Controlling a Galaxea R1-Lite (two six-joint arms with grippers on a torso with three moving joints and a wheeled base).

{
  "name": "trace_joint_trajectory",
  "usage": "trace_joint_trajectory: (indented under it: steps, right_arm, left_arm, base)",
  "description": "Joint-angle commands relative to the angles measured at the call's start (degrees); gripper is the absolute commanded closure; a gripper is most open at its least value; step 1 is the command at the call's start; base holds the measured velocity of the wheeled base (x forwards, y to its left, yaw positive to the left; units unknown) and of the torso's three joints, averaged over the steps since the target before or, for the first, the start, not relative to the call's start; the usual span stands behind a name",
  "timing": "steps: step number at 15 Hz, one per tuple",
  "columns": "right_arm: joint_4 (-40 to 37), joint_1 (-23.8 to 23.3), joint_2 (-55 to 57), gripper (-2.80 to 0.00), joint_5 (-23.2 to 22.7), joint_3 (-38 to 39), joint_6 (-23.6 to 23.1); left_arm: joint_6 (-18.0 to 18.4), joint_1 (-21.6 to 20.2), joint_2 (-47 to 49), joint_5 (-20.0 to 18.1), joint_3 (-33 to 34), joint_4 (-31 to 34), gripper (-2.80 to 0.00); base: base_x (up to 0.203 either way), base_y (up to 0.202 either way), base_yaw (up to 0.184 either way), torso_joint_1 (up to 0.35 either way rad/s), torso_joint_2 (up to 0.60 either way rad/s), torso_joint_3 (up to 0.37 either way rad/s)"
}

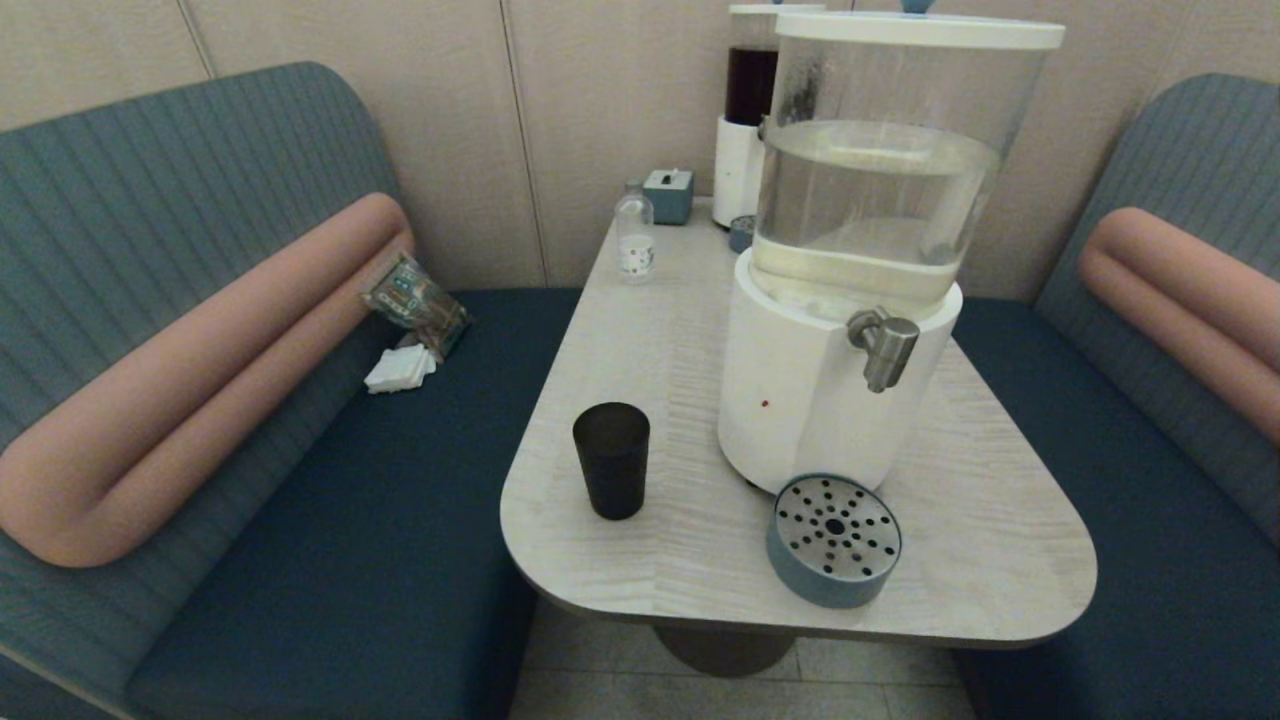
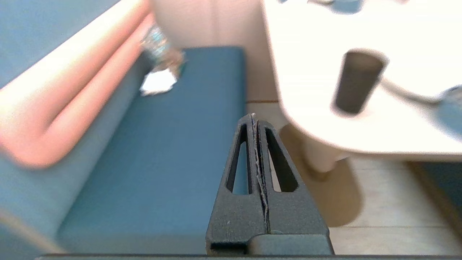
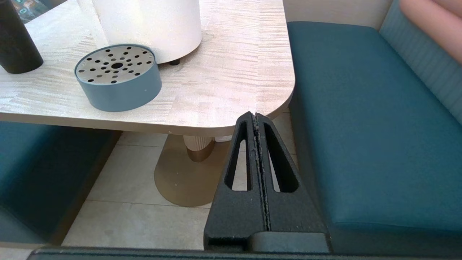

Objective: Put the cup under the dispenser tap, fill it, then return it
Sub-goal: Pick up the cup

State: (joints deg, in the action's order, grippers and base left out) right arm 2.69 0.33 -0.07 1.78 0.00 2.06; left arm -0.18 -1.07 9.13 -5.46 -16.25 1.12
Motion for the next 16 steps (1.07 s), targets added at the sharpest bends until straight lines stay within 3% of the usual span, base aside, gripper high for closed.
trace_joint_trajectory:
  steps: [1, 5, 7, 8, 9, 11, 12, 13, 15, 16]
  right_arm:
    - [0.04, 0.02, -0.19, 0.00, 0.07, 0.79, 0.05]
    - [0.04, 0.02, -0.15, 0.00, 0.07, 0.79, 0.05]
    - [0.04, 0.02, -0.11, 0.00, 0.07, 0.79, 0.05]
    - [0.04, 0.02, -0.10, 0.00, 0.07, 0.79, 0.05]
    - [0.04, 0.02, -0.10, 0.00, 0.07, 0.79, 0.05]
    - [0.04, 0.02, -0.15, 0.00, 0.07, 0.79, 0.05]
    - [0.04, 0.02, -0.15, 0.00, 0.07, 0.79, 0.05]
    - [0.04, 0.02, -0.10, 0.00, 0.07, 0.79, 0.05]
    - [0.04, 0.02, -0.10, 0.00, 0.07, 0.79, 0.05]
    - [0.04, 0.02, -0.12, 0.00, 0.07, 0.79, 0.05]
  left_arm:
    - [-0.73, 0.05, 14.13, -4.09, -5.81, -0.96, 0.00]
    - [-8.59, 0.09, 39.57, -10.23, -18.59, -9.47, 0.00]
    - [-10.81, 0.07, 51.30, -15.23, -22.23, -18.34, 0.00]
    - [-11.54, -0.15, 55.69, -21.94, -22.50, -27.03, 0.00]
    - [-12.01, -0.58, 59.08, -31.03, -21.46, -38.17, 0.00]
    - [-12.61, -1.17, 64.74, -46.83, -16.17, -57.14, 0.00]
    - [-12.73, -1.55, 67.53, -52.99, -13.55, -64.46, 0.00]
    - [-12.66, -1.85, 70.17, -56.38, -11.58, -71.13, 0.00]
    - [-12.67, -2.07, 76.42, -59.07, -8.19, -81.58, 0.00]
    - [-11.85, -2.13, 80.35, -60.23, -7.30, -84.96, -2.80]
  base:
    - [0.000, 0.000, 0.000, 0.000, 0.00, 0.000]
    - [0.000, 0.000, 0.000, 0.000, 0.00, 0.000]
    - [0.000, 0.000, 0.000, 0.000, 0.00, 0.000]
    - [0.000, 0.000, 0.000, 0.000, 0.00, 0.000]
    - [0.000, 0.000, 0.000, 0.000, 0.00, 0.000]
    - [0.000, 0.000, 0.000, 0.000, 0.00, 0.000]
    - [0.000, 0.000, 0.000, 0.000, 0.00, 0.000]
    - [0.000, 0.000, 0.000, 0.000, 0.00, 0.000]
    - [0.000, 0.000, 0.000, 0.000, 0.00, 0.000]
    - [0.000, 0.000, 0.000, 0.000, 0.00, 0.000]
